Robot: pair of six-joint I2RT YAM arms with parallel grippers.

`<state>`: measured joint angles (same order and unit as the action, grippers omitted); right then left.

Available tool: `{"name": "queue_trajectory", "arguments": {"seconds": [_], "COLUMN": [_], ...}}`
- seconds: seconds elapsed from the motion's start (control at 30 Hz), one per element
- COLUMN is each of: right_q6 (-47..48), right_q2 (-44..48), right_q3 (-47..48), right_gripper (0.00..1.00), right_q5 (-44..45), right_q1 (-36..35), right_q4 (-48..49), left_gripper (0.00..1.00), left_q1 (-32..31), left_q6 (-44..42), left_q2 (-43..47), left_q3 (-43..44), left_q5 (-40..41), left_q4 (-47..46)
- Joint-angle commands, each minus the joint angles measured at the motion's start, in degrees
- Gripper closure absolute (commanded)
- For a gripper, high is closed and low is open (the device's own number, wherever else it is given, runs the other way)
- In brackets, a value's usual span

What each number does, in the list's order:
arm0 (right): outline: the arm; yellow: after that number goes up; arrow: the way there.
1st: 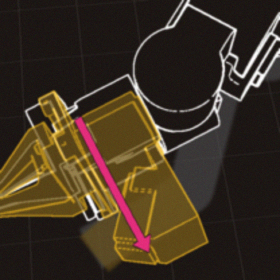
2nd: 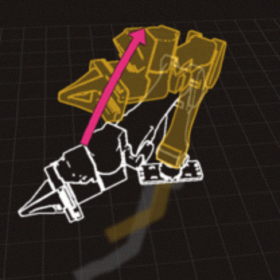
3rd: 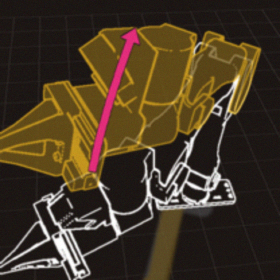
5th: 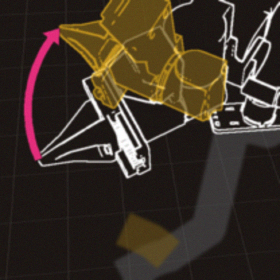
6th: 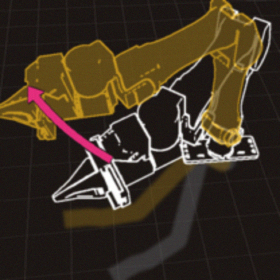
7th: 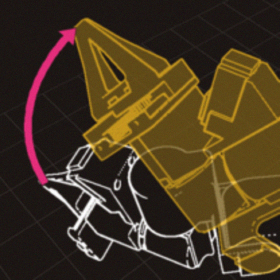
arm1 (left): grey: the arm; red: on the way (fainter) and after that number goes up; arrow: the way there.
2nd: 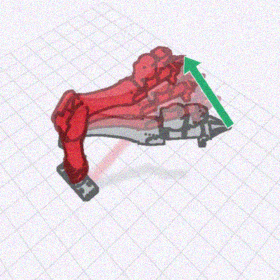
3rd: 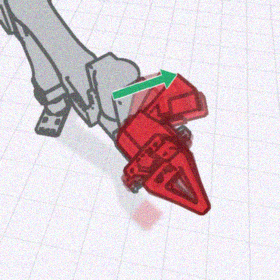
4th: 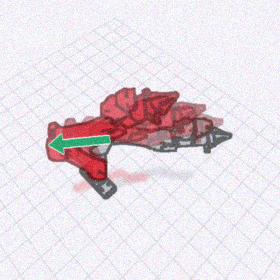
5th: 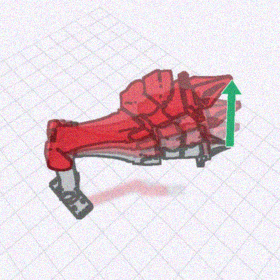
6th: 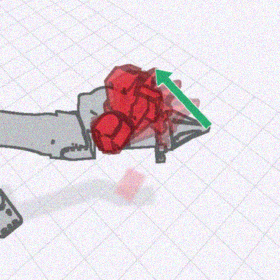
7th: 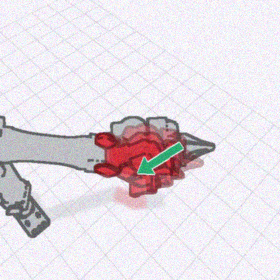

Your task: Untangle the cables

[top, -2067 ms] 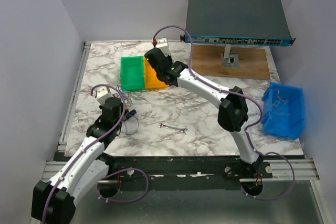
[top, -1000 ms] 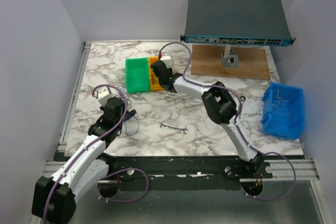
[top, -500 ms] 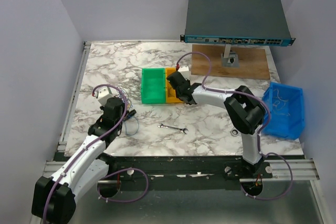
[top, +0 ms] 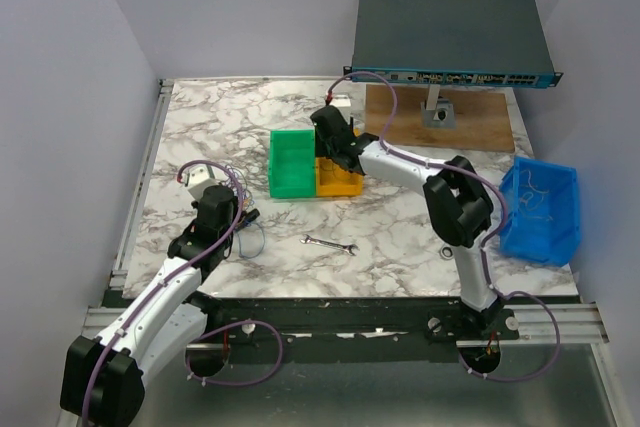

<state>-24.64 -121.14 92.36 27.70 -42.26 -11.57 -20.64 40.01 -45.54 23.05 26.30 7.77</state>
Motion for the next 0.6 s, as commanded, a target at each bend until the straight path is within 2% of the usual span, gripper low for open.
{"name": "queue_trajectory", "arguments": {"seconds": [0.0, 0.3, 0.37, 0.57], "right_q6": [0.08, -0.92, -0.59, 2.47], "right_q2": [0.97, 9.99, 13.04, 23.56], "right_q3": [2.50, -4.95, -7.83, -20.87], "right_gripper": [0.42, 0.39, 0.39, 0.27], "right_q5": [-3.57, -5.84, -8.26, -21.12], "right_q1": [0.36, 0.40, 0.44, 0.41], "right_q4": [-2.75, -4.91, -4.65, 1.69], "left_gripper": [1.00, 1.00, 1.00, 1.00], "left_q1": [0.08, 0.08, 0.08, -0.05], "left_q6": [-1.08, -1.96, -3.73, -9.13], "left_q2": [0.07, -0.29, -0.66, -1.20], "left_q3": [0.59, 0.65, 0.52, -0.32], "left_q5": [-1.51, -3.23, -6.27, -19.11], "left_q4": [-1.90, -2.77, -4.30, -10.37]}}
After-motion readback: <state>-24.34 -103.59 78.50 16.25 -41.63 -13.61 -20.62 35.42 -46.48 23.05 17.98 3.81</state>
